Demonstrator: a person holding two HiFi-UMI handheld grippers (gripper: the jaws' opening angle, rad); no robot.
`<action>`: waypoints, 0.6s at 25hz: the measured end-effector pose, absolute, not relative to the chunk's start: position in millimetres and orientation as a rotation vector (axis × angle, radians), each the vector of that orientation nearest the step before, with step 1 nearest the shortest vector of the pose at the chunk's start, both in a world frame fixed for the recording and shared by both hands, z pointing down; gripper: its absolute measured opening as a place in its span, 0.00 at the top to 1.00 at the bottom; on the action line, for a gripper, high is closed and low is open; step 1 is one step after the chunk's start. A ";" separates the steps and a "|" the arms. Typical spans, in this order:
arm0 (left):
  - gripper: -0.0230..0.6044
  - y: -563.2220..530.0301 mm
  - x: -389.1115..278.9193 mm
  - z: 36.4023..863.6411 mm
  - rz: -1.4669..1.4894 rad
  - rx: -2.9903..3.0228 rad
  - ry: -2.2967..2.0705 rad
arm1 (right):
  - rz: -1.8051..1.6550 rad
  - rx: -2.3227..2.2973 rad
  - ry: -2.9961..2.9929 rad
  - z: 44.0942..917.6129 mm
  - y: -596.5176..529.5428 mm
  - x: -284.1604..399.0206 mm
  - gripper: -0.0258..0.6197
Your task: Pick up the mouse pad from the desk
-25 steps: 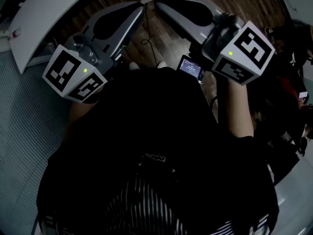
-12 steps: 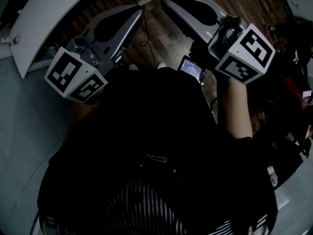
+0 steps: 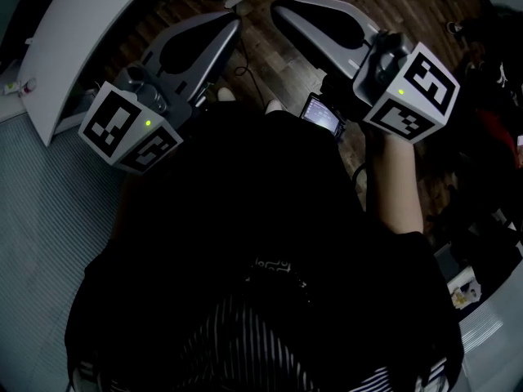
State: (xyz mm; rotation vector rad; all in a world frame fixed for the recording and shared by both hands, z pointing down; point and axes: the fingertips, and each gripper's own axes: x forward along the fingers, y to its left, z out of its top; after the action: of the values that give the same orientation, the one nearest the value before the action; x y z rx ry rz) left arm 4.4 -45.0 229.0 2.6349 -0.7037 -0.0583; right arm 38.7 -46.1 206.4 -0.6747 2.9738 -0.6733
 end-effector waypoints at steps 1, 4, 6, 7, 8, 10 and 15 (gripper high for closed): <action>0.95 -51.1 4.8 234.6 -0.057 2.631 -0.698 | -0.688 -0.683 2.965 212.6 -50.1 40.6 0.96; 0.95 -63.1 5.1 240.2 -0.062 2.636 -0.646 | -0.710 -0.737 2.952 220.3 -63.7 40.6 0.95; 0.95 -67.8 4.6 235.9 -0.081 2.649 -0.611 | -0.686 -0.788 2.957 214.5 -69.4 37.3 0.95; 0.95 -71.1 4.9 232.3 -0.093 2.657 -0.594 | -0.667 -0.815 2.956 208.9 -71.5 36.3 0.95; 0.95 -75.1 5.7 228.1 -0.105 2.666 -0.573 | -0.649 -0.843 2.953 202.7 -73.6 36.0 0.95; 0.95 -84.6 7.3 218.0 -0.129 2.690 -0.527 | -0.624 -0.891 2.947 191.4 -78.6 35.7 0.95; 0.95 -110.6 -3.8 194.3 -0.231 2.750 -0.491 | -0.516 -0.974 2.926 166.7 -96.6 29.4 0.95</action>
State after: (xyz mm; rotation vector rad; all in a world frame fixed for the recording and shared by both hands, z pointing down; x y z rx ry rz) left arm -3.8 -110.6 194.3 2.7498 -0.4905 -0.2311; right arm 29.4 -96.6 166.7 -0.9742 2.9258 -0.5162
